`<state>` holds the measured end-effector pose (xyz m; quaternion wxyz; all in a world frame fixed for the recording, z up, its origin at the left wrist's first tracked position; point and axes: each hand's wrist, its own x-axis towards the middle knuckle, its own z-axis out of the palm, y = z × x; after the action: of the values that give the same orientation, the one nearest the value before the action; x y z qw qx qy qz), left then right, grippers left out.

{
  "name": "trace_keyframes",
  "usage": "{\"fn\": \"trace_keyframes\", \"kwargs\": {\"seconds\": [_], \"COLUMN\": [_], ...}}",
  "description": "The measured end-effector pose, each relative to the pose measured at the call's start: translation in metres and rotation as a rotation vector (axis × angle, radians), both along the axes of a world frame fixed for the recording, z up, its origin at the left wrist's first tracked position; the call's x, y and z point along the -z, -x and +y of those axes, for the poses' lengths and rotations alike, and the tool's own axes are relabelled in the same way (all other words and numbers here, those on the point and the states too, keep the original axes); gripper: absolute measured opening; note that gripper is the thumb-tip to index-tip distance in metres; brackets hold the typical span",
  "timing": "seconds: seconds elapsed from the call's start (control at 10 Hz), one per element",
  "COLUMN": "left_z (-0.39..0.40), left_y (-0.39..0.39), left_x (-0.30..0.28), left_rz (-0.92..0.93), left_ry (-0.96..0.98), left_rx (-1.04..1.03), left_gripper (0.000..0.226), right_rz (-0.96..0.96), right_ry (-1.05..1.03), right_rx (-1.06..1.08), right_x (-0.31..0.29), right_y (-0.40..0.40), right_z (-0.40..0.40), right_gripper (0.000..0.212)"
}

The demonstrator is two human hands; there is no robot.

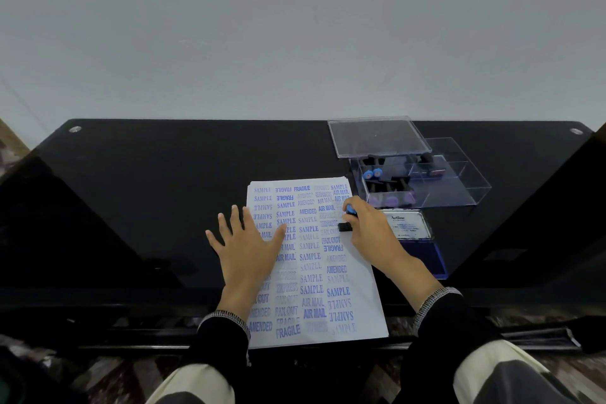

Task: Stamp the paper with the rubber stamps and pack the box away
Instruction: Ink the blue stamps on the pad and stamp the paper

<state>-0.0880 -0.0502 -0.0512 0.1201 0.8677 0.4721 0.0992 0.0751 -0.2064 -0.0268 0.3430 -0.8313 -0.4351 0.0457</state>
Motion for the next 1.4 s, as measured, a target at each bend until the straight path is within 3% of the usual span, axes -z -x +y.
{"fn": "trace_keyframes", "kwargs": {"seconds": [0.8, 1.4], "left_z": [0.0, 0.0], "left_y": [0.0, 0.0], "left_x": [0.0, -0.001], "left_rz": [0.007, 0.004], "left_ry": [0.0, 0.0], "left_rx": [0.002, -0.001], "left_gripper": [0.096, 0.096], "right_rz": [-0.01, 0.039], "right_ry": [-0.012, -0.141], "right_rx": [0.048, 0.031], "right_x": [0.005, 0.007], "right_y": [0.004, 0.013], "right_z": [0.003, -0.001], "right_gripper": [0.023, 0.038]}}
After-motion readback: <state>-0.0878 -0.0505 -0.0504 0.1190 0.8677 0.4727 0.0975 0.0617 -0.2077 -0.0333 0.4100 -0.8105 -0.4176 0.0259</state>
